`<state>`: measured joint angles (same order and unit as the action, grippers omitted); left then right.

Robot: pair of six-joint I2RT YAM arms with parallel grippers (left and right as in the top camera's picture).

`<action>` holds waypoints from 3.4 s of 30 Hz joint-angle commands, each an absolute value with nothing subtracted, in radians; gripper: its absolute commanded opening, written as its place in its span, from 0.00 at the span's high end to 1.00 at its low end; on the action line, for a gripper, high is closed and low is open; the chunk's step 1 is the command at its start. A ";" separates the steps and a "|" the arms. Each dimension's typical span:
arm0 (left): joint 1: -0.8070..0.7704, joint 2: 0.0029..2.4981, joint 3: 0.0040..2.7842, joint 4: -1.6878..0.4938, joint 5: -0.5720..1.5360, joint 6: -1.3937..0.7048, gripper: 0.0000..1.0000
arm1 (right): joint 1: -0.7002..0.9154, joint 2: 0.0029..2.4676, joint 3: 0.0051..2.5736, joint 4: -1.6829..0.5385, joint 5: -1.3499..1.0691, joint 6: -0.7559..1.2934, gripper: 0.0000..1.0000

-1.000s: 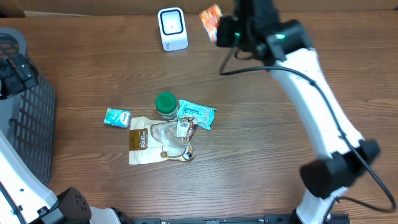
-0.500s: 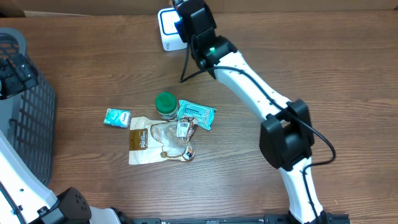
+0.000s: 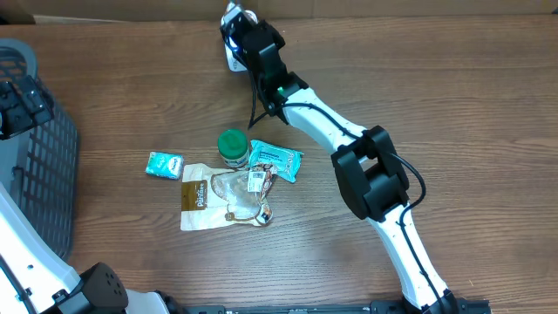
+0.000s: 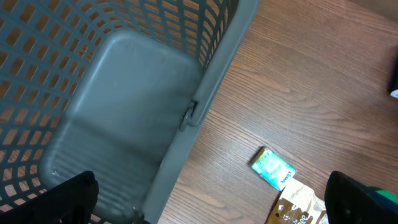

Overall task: Scan the item barcode
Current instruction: 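Hold the orange pack in front of the white scanner, then carry the orange pack to the right and place it on the table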

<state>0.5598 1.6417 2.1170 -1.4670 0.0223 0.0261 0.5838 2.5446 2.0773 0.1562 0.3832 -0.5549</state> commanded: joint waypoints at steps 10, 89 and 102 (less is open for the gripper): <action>0.561 1.647 2.129 -1.465 0.019 0.038 0.00 | 0.585 2.550 2.092 0.171 0.342 -0.571 0.96; 0.561 1.647 2.129 -1.465 0.019 0.038 0.01 | 0.070 1.642 1.934 -1.464 0.065 0.423 0.96; 0.561 1.647 2.129 -1.465 0.019 0.038 0.01 | -0.094 1.642 1.457 -1.209 -0.134 0.418 0.96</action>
<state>0.5598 1.6424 2.1170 -1.4673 0.0227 0.0261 -0.0731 1.6596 1.5299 -1.2438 -0.0563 0.4133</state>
